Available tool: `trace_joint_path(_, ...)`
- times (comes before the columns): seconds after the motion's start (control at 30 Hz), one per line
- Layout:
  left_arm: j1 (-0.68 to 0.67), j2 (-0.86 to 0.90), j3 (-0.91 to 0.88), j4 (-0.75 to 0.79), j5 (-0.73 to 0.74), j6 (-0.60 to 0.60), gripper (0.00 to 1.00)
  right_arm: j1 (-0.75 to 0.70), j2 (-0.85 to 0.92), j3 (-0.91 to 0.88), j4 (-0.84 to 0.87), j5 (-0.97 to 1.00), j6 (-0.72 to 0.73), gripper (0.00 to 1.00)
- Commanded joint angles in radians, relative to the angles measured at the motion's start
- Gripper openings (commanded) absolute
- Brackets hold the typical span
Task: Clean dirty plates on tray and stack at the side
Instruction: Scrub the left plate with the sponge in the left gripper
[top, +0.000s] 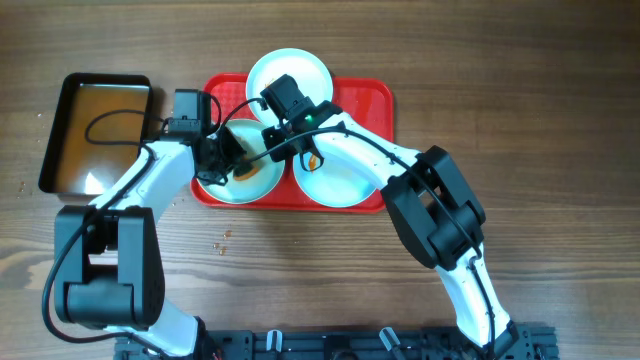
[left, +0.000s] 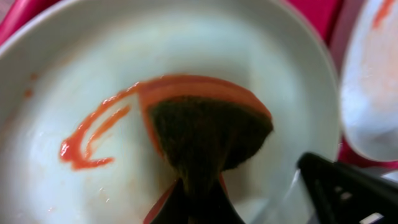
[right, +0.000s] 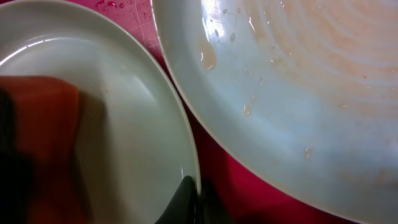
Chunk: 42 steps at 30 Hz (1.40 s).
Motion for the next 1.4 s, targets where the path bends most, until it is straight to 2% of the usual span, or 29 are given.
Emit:
trace_joint_path(0.0, -0.002, 0.014, 0.016, 0.031, 0.026, -0.002, 0.04, 0.001, 0.05, -0.008, -0.013, 0.019, -0.005, 0.04)
trace_joint_path(0.17, -0.008, 0.09, 0.016, 0.063, 0.027, 0.006, 0.04, 0.001, 0.05, -0.008, -0.013, 0.019, -0.006, 0.05)
trace_joint_path(0.27, -0.008, 0.091, 0.016, 0.001, -0.216, 0.006, 0.04, 0.001, 0.05, -0.008, -0.016, 0.019, -0.006, 0.05)
trace_joint_path(0.33, -0.007, 0.09, 0.017, -0.096, -0.43, 0.006, 0.04, 0.001, 0.05, -0.008, -0.016, 0.019, -0.007, 0.05)
trace_joint_path(0.43, -0.007, 0.088, 0.017, -0.165, -0.579, 0.027, 0.04, 0.001, 0.05, -0.008, -0.014, 0.019, -0.007, 0.05)
trace_joint_path(0.47, -0.008, 0.078, 0.021, -0.178, -0.578, 0.074, 0.04, 0.001, 0.05, -0.008, -0.014, 0.019, -0.007, 0.04)
trace_joint_path(0.63, -0.008, -0.021, 0.051, -0.204, -0.534, 0.077, 0.04, 0.001, 0.05, -0.008, -0.013, 0.019, -0.005, 0.05)
trace_joint_path(0.7, -0.008, -0.052, 0.051, -0.113, -0.327, 0.077, 0.04, 0.001, 0.05, -0.008, -0.003, 0.018, -0.003, 0.04)
trace_joint_path(0.87, -0.008, 0.034, 0.05, 0.04, -0.06, 0.056, 0.04, 0.001, 0.05, -0.008, -0.002, 0.019, 0.021, 0.04)
trace_joint_path(1.03, -0.008, 0.138, 0.05, 0.054, -0.036, 0.058, 0.04, 0.001, 0.05, -0.008, -0.002, 0.019, 0.021, 0.04)
trace_joint_path(1.1, -0.008, 0.142, 0.05, 0.014, -0.151, 0.107, 0.04, 0.001, 0.05, -0.008, -0.002, 0.019, 0.02, 0.04)
trace_joint_path(1.23, -0.008, 0.08, 0.053, -0.177, -0.51, 0.108, 0.04, 0.0, 0.05, -0.008, -0.001, 0.019, 0.02, 0.04)
trace_joint_path(1.37, -0.01, -0.041, 0.053, -0.235, -0.621, 0.108, 0.04, 0.0, 0.05, 0.0, -0.003, 0.019, 0.02, 0.04)
